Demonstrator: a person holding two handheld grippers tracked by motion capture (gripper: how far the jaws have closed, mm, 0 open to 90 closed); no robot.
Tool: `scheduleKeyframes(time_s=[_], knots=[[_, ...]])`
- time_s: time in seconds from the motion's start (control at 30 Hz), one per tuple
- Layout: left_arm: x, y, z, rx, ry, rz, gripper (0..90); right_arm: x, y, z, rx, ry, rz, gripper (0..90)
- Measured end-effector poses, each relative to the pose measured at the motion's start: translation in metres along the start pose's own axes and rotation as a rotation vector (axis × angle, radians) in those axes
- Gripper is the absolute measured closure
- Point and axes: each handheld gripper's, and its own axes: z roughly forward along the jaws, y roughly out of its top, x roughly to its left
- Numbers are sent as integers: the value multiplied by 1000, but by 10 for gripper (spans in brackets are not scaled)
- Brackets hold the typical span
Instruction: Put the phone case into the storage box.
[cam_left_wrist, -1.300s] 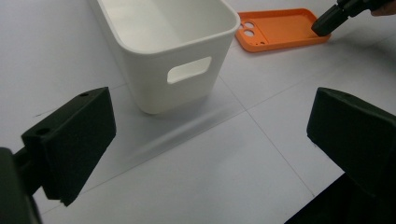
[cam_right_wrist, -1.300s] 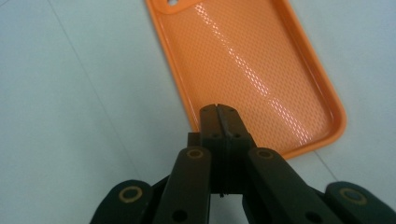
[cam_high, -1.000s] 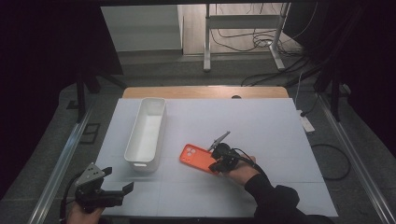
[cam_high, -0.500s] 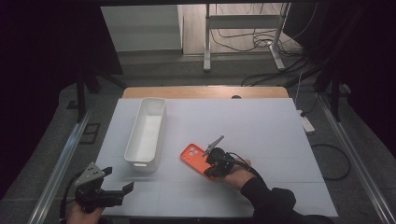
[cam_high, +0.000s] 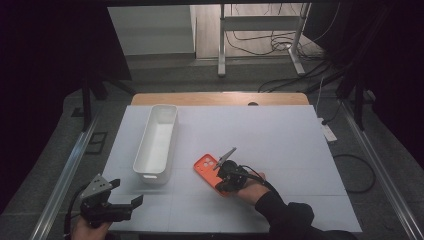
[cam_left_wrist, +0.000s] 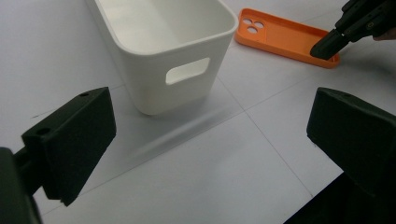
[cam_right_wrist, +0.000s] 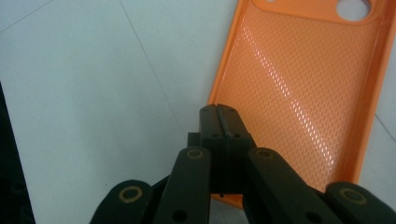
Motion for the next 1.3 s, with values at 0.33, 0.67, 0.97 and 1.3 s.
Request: scheduleKeyframes(time_s=[0.33, 0.67, 0.97, 1.3], knots=[[0, 0, 0, 0, -1, 0, 21, -3, 3, -16, -47, -51, 4, 848], [0, 0, 0, 3, 0, 2, 21, -12, 4, -35, -105, -82, 55, 540], [0, 0, 0, 3, -1, 1, 21, -20, 5, -42, -155, -170, 57, 180], [-1, 0, 0, 4, 0, 5, 21, -34, 3, -45, -196, -193, 91, 0]])
